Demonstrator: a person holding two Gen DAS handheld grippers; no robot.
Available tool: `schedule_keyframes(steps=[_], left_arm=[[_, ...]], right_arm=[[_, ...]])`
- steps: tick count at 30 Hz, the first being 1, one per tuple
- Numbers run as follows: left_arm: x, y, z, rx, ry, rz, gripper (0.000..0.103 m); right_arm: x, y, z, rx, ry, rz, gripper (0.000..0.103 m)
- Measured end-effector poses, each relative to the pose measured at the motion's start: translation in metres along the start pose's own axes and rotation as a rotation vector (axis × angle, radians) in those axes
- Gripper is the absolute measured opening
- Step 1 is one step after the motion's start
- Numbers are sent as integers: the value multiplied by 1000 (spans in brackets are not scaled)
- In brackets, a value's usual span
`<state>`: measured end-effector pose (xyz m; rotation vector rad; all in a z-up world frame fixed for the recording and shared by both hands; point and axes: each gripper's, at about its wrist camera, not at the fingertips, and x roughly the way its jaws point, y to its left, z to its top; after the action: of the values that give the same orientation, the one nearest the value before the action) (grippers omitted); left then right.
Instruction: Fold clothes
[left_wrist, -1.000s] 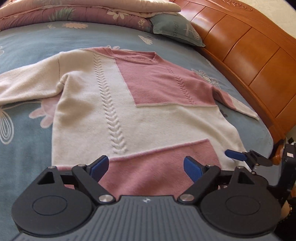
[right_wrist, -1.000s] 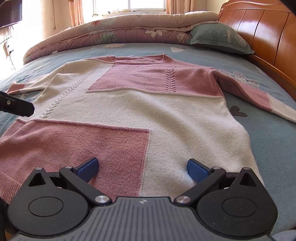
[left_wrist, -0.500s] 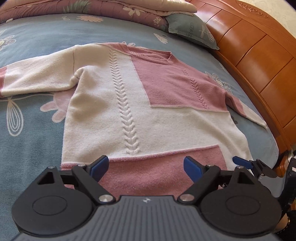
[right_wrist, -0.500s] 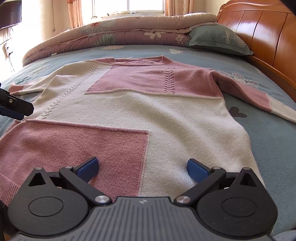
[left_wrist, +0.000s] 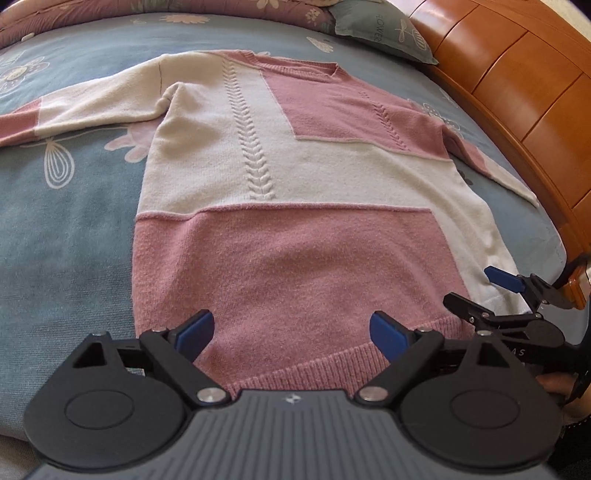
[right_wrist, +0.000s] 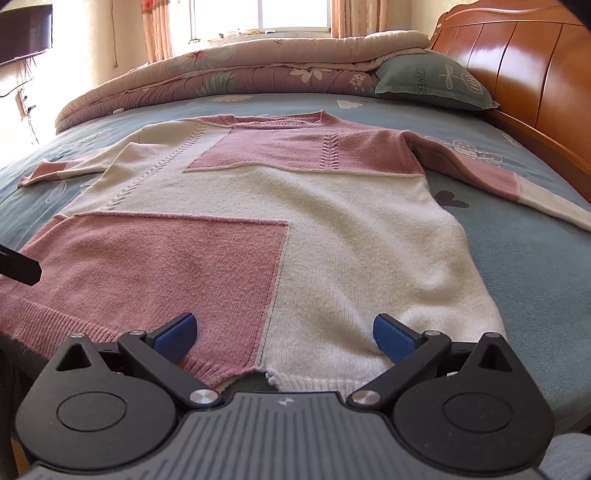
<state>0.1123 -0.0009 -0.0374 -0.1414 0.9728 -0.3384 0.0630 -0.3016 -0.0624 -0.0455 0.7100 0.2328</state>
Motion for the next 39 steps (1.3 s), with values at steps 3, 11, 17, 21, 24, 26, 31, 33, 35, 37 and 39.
schedule_keyframes(steps=[3,11,17,21,24,26,31,33,35,37,39], left_arm=[[2,-15,20,71,-79,35,91],[57,-33,70,194,-167,222,91],[65,-20,27,154,-152,233,92],[46,-23,-7,153,-164,221,97],[37,-27,-17,174,-141,200,99],[31,-24,-12,154,-135,171,99],[17,-7,39,99,-220,91,99],[22,-2,69,111,-251,71,99],[39,7,99,108,-259,53,100],[60,16,123,125,-260,52,100],[82,29,138,114,-223,42,100]], right_arm=[[-1,-1,11,6,48,6,103],[56,9,83,-70,-14,7,103],[72,9,65,-28,48,13,103],[46,4,41,10,41,-11,103],[33,4,27,15,31,-22,103],[27,3,24,13,43,-20,103],[23,-5,53,30,25,0,103],[33,-4,77,-19,-11,9,103],[53,-2,103,-54,-20,27,103],[78,-1,128,-73,-24,51,103],[102,1,146,-85,-22,63,103]])
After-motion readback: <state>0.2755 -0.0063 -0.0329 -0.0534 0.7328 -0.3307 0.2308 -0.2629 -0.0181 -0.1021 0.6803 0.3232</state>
